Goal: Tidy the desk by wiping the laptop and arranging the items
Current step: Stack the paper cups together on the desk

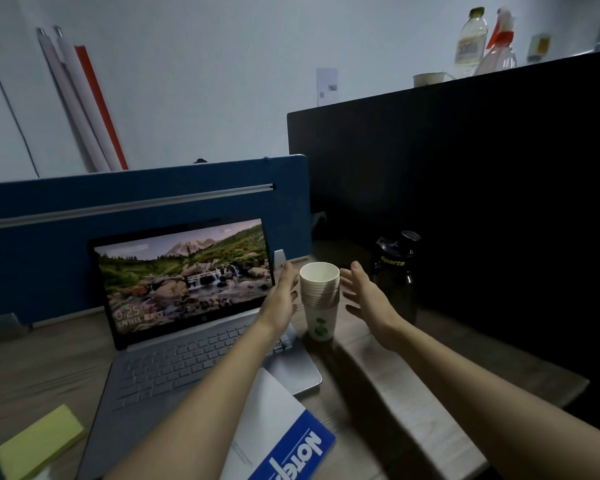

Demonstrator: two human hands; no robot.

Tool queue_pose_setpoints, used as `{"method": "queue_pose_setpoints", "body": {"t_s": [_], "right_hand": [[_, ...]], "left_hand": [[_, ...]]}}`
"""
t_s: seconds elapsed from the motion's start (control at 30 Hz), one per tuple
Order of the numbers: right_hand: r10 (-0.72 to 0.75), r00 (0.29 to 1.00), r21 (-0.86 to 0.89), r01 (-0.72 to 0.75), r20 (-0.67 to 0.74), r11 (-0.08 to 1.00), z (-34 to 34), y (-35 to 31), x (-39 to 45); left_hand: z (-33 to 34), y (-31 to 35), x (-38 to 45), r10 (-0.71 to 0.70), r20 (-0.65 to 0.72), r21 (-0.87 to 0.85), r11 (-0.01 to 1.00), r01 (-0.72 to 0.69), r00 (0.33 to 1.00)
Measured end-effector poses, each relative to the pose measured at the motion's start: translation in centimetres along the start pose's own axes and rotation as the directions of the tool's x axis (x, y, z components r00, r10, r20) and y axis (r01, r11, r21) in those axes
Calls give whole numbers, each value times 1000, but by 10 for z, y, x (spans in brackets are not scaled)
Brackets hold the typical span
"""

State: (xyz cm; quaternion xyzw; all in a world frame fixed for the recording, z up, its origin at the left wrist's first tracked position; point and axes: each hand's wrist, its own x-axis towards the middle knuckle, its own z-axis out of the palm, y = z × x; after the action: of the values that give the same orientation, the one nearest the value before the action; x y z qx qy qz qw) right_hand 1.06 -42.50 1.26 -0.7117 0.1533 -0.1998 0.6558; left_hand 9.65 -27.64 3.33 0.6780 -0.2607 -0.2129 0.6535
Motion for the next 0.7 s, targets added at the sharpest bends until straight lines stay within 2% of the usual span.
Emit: {"method": "queue_pose_setpoints", "body": {"t_s": [0.37, 0.7], "right_hand": [[4, 999, -2, -4, -33, 1000, -3, -8, -13], [-196, 980, -73, 192, -41, 979, 9, -46, -48]], "left_hand": [[-6, 11, -20, -31, 14, 47, 998, 31, 999], [-49, 29, -67, 38, -29, 181, 983, -32, 999]]}}
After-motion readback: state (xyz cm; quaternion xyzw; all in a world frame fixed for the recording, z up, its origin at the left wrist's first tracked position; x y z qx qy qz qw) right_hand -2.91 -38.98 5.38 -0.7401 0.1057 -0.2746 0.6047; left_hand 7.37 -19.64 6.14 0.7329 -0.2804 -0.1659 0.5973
